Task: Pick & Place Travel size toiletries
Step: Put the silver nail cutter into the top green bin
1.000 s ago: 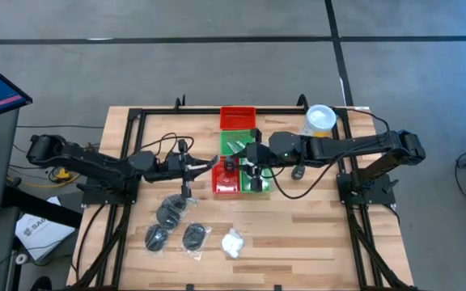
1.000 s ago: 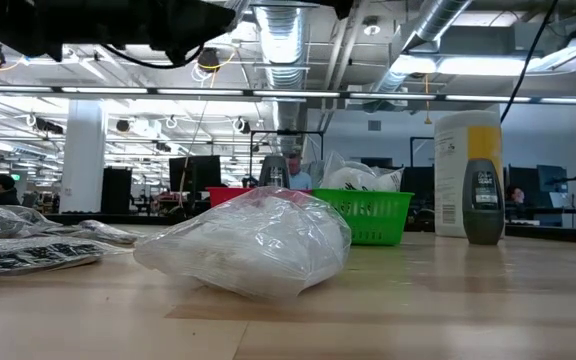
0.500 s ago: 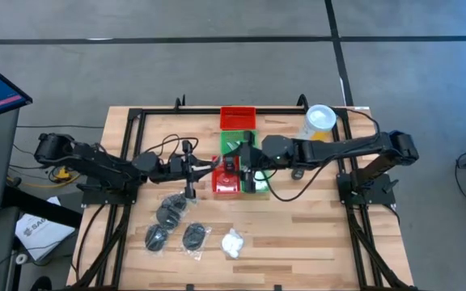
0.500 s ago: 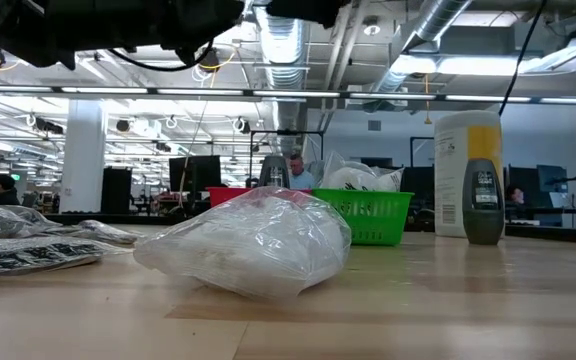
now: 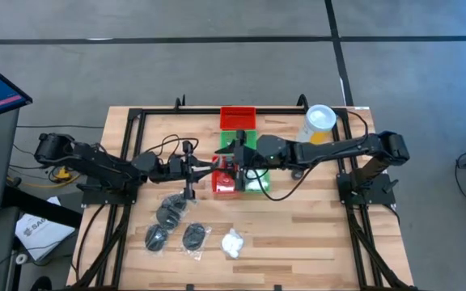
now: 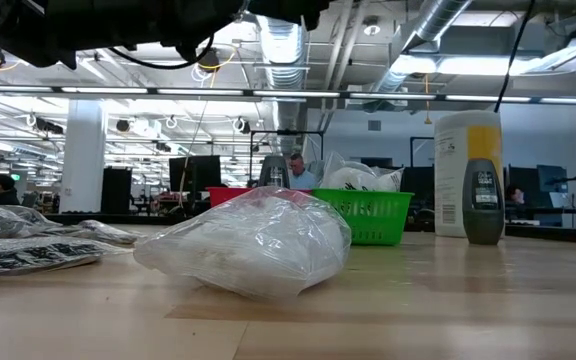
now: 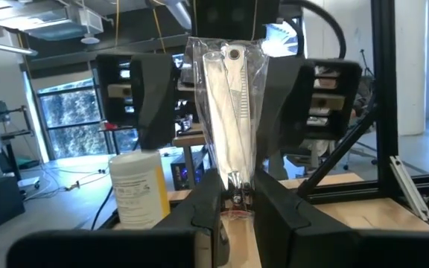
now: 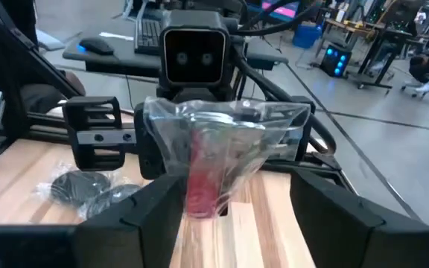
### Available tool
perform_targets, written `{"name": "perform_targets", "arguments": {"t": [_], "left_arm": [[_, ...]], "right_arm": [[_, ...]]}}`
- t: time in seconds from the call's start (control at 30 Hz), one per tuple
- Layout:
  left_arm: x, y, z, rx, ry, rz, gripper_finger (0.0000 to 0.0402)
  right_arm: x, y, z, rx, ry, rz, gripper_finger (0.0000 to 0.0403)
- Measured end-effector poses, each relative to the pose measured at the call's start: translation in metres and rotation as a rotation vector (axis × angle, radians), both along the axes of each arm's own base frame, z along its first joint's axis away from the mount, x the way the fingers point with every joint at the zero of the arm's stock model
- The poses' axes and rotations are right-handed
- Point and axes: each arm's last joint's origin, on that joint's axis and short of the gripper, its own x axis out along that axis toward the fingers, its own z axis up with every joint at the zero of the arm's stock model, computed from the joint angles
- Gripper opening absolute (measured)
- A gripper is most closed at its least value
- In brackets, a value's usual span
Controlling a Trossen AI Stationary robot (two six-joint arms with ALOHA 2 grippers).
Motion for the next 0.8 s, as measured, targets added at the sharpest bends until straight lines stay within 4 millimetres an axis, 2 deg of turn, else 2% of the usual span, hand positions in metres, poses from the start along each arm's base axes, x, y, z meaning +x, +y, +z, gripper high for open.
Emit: {"name": "perform_targets", "arguments": {"t": [0.17, 0.4, 0.8], "left_arm": [[0.0, 0.0, 0.0, 0.002, 0.0, 0.001, 0.004], [-0.0001, 0.0002, 0.0002, 0.015, 0.0, 0.012, 0.004], [-0.0001, 0.0011, -0.0002, -0.009, 0.002, 0.041, 0.0065]], "right_arm": [[0.0002, 0.0002, 0.0022, 0.008, -0.019, 0.002, 0.0182], [0.0001, 0.0022, 0.0019, 0.033, -0.014, 0.068, 0.0047], [0.0, 0.0002, 0.0008, 0.04, -0.004, 0.067, 0.0044]]}}
